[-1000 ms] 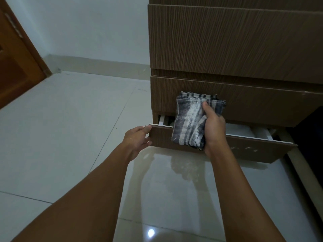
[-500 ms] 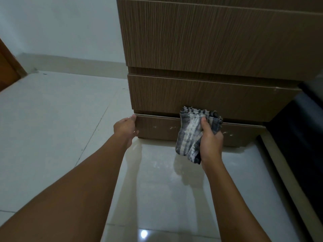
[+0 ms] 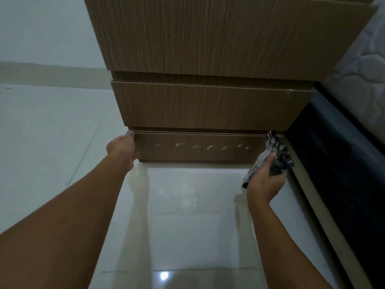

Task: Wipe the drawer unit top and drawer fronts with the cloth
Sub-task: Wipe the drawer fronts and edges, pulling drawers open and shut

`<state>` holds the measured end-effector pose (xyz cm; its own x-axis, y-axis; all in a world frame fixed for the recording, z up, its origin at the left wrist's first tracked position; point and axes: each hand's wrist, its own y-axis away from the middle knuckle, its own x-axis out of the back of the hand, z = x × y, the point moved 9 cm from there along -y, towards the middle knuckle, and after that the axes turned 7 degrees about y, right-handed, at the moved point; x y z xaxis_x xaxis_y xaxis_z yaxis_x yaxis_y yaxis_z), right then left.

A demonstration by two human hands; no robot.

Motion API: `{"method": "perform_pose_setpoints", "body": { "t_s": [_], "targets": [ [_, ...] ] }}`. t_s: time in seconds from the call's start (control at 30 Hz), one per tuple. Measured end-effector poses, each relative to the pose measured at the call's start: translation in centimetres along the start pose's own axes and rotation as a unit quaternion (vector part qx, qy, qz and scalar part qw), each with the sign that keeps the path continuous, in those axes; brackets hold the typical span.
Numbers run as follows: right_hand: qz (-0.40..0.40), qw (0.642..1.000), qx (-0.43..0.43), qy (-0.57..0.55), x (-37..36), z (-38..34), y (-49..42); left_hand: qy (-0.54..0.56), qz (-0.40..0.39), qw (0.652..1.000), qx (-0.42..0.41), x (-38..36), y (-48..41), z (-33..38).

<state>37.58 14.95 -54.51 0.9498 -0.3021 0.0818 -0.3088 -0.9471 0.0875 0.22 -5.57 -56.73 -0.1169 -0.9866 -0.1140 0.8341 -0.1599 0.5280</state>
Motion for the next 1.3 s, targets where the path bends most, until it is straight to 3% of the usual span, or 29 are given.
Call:
{"method": "perform_pose_setpoints", "body": {
  "t_s": [0.23,0.47,0.63,0.9,1.3],
  "targets": [
    [0.048,0.998,0.017,0.022,-0.7,0.9,-5.5,-0.031,-0.047,0.998,0.011,-0.1,-1.1,0.4],
    [-0.061,0.998,-0.006,0.014,-5.6,3.0,-6.8,-0.050,-0.071,0.995,0.049,-0.2,-1.8,0.2],
    [-0.060,0.996,0.054,0.038,-7.7,4.0,-6.6,-0.074,-0.086,0.992,0.055,-0.3,-2.2,0.3],
    [-0.053,0.984,0.163,0.050,-10.7,2.5,-2.2,-0.107,-0.119,0.984,0.072,-0.5,-2.1,0.7],
    [-0.119,0.979,0.160,0.051,-15.9,2.7,6.6,-0.139,-0.148,0.976,0.078,-0.2,-1.6,1.2]
  ]
}}
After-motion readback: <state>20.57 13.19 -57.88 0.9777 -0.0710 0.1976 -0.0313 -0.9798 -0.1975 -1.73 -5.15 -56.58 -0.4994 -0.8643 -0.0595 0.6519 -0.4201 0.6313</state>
